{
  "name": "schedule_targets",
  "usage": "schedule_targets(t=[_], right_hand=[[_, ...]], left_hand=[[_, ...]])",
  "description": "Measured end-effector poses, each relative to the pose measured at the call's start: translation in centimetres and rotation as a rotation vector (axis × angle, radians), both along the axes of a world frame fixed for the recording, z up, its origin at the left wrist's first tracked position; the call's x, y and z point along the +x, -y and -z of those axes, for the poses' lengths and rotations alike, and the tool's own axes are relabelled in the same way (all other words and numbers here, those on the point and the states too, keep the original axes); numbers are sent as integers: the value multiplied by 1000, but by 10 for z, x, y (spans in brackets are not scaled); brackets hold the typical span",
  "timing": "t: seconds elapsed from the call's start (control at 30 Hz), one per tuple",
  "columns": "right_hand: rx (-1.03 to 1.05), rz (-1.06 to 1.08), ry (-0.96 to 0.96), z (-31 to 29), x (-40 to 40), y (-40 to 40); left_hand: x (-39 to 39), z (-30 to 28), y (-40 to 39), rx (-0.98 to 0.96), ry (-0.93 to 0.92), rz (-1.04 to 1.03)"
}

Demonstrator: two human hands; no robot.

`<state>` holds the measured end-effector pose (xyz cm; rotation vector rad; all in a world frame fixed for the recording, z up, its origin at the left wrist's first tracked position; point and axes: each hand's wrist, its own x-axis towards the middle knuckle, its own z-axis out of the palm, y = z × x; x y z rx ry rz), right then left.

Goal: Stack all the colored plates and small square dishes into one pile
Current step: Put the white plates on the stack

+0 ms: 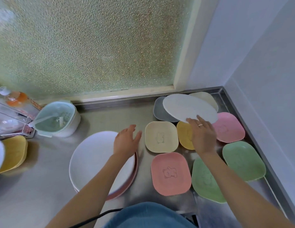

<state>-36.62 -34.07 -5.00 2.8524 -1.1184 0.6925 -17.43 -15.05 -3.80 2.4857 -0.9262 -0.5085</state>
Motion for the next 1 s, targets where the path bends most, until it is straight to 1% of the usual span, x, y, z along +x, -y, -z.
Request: schedule_targets(t=[0.07,0.1,0.17,0.2,0.23,0.33,0.43,0.57,0.67,0.8,1.0], right_hand=[[-112,-120,68,-2,6,-29],[-131,-178,110,-3,11,-45],[-134,-280,182,-1,18,-76],[-127,-327,193,-1,20,-90],[-118,-380,177,1,22,-104],[-74,-539,70,3,26,-138],[-55,-670,55,11,37,-164],[14,-812,-76,29,50,-195],[95,-891,-152,33,52,-215],[193,-857,-275,29,54,-230],[134,-852,-379,27,51,-225]], left_hand=[[-1,-15,3,-95,-105,-139],[0,-21,4,-181,-211,-229],[9,-29,4,-387,-503,-436],[14,-31,0,-430,-594,-527],[20,-31,-7,-414,-611,-580],[37,-22,-45,-263,-409,-658],[43,-9,-94,-165,-252,-668],[38,-4,-146,100,-44,-668],[41,4,-170,225,23,-615],[51,8,-179,264,88,-522],[64,13,-185,334,169,-321]])
